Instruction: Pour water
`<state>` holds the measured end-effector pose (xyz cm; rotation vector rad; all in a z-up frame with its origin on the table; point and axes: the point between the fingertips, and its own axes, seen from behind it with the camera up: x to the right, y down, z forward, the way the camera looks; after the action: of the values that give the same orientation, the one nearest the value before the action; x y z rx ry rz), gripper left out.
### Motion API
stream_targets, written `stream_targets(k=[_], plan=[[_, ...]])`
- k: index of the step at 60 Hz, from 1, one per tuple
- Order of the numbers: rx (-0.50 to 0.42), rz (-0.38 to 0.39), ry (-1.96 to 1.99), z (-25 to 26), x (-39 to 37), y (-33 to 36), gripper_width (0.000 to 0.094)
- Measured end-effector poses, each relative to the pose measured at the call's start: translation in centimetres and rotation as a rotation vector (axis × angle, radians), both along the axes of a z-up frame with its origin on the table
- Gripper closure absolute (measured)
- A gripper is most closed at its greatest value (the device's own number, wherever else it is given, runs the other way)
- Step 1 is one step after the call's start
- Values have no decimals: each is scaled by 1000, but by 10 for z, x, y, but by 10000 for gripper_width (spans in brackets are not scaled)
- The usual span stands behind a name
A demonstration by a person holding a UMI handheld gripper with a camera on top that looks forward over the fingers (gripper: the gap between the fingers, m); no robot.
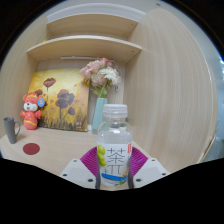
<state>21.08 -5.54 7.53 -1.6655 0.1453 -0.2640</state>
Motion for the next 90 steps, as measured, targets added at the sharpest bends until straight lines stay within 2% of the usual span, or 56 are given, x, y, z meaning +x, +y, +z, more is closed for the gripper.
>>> stream_targets(k=[8, 17, 34, 47, 65, 81, 90], plan=[[-20, 3, -29, 1, -7, 3, 563], [-63, 48, -171, 18, -27, 18, 563], [-97, 182, -716, 73, -158, 69, 563], [-32, 280, -1201, 105, -260, 91, 563], [33, 335, -1765, 112, -343, 106, 564], [100, 316, -2152, 118, -379, 108, 563], [168, 299, -2316, 114, -397, 105, 564]])
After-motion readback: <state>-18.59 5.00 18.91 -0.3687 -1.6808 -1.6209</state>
